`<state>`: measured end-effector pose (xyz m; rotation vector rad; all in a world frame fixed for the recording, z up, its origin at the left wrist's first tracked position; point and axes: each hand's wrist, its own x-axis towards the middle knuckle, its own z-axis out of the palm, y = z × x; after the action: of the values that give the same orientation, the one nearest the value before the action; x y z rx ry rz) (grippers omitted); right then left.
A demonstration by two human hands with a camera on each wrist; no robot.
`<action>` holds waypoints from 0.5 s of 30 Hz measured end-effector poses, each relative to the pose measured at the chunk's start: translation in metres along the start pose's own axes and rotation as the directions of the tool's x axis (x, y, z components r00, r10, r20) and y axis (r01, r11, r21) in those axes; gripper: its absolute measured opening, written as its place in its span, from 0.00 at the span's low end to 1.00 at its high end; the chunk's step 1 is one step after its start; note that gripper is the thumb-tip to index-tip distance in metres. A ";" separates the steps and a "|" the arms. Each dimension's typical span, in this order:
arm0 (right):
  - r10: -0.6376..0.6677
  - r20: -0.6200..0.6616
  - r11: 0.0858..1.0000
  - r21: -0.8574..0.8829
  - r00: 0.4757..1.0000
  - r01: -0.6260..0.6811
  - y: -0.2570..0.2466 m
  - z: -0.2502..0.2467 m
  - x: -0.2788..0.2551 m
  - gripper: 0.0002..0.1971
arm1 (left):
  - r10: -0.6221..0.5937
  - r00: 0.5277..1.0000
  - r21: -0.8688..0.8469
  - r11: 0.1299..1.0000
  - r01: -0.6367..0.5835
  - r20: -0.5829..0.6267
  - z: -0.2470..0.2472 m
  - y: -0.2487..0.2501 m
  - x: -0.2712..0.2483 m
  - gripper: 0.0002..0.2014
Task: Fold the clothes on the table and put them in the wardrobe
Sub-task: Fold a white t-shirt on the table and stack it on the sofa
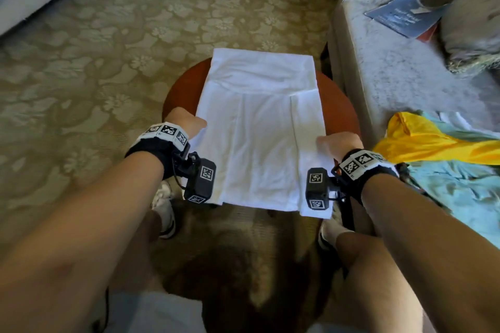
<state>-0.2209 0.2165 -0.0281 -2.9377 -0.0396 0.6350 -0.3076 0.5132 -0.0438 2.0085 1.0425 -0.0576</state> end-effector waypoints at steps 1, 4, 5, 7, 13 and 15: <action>-0.011 0.017 0.997 -0.075 1.000 0.012 0.001 0.001 -0.014 0.08 | -0.012 1.000 0.017 1.000 0.012 0.015 0.000 -0.002 -0.012 0.16; -0.006 0.097 0.981 -0.193 0.995 0.025 0.008 0.006 -0.042 0.07 | -0.034 0.998 0.045 0.999 0.031 0.059 0.000 -0.012 -0.036 0.18; -0.008 0.106 0.980 -0.197 0.994 0.028 0.011 0.008 -0.045 0.11 | -0.040 0.997 0.059 0.998 0.037 0.062 -0.001 -0.015 -0.041 0.21; 0.018 0.092 0.994 -0.113 0.996 -0.007 0.017 0.013 -0.054 0.13 | -0.064 0.994 0.093 0.994 0.057 0.083 -0.005 -0.021 -0.050 0.24; 0.080 0.284 0.848 0.485 0.955 -0.215 0.037 0.032 -0.055 0.15 | -0.126 0.963 0.210 0.975 0.076 0.239 -0.015 -0.031 -0.069 0.24; 0.141 0.328 0.716 0.618 0.934 -0.325 0.044 0.035 -0.054 0.12 | -0.116 0.956 0.237 0.970 0.051 0.270 -0.014 -0.035 -0.073 0.25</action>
<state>-0.2847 0.1742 -0.0437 -2.1572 0.4535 0.8503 -0.3834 0.4855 -0.0296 2.0812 0.9702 -0.5164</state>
